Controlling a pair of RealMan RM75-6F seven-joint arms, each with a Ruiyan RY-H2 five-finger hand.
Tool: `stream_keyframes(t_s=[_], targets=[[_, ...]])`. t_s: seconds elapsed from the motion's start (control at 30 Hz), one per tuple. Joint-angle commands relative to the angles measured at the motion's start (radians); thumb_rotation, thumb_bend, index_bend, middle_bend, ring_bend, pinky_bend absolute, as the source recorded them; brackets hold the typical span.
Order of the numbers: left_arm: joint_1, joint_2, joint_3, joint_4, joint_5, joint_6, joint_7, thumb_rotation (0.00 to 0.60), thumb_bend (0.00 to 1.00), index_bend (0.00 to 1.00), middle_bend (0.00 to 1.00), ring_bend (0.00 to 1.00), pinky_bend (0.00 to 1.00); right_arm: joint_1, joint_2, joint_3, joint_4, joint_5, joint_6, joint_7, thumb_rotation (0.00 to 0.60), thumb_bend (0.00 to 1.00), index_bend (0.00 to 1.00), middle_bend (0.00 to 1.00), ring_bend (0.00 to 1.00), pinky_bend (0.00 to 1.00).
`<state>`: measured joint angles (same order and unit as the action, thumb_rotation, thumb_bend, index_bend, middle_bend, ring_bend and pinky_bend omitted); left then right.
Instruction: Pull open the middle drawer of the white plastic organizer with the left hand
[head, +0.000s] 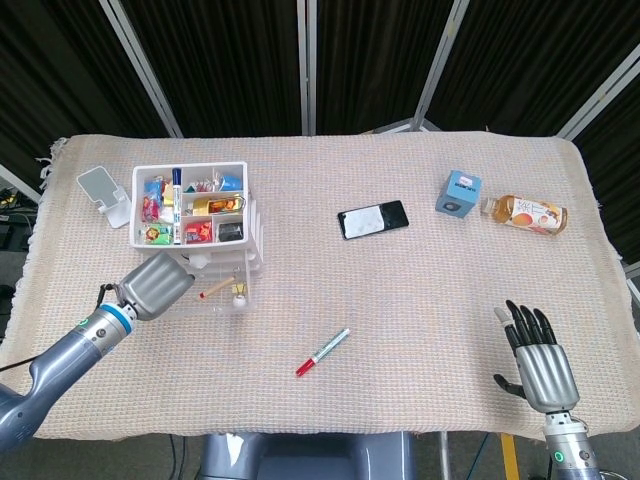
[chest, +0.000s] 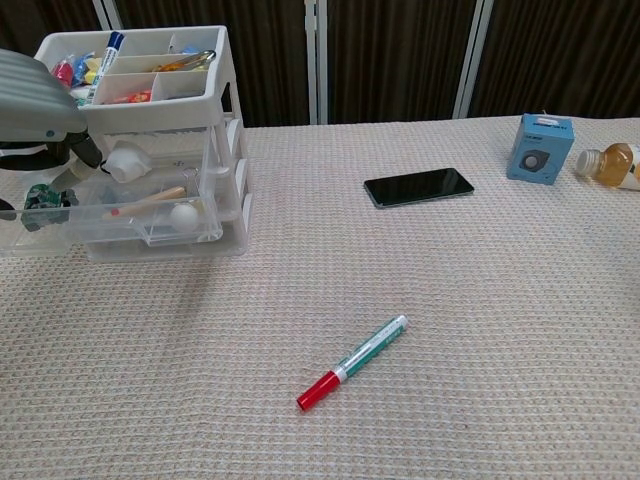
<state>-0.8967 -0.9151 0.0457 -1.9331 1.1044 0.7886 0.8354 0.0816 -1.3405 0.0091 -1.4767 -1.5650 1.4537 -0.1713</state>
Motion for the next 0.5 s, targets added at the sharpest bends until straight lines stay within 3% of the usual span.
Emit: stream_keyframes(t_s=[0.03, 0.5], targets=[[-0.001, -0.002, 0.002, 0.0, -0.004, 0.002, 0.001, 0.6, 0.05, 0.56, 0.8, 0.75, 0.63, 0.001, 0.0, 0.0, 0.001, 0.001, -0.001, 0.0, 0.6, 0.02, 0.0, 0.0, 0.0, 0.0], [-0.004, 0.005, 0.016, -0.008, -0.016, 0.004, -0.012, 0.6, 0.2, 0.57, 0.8, 0.75, 0.63, 0.001, -0.004, -0.005, 0.003, -0.005, 0.002, 0.0, 0.6, 0.02, 0.0, 0.0, 0.0, 0.0]])
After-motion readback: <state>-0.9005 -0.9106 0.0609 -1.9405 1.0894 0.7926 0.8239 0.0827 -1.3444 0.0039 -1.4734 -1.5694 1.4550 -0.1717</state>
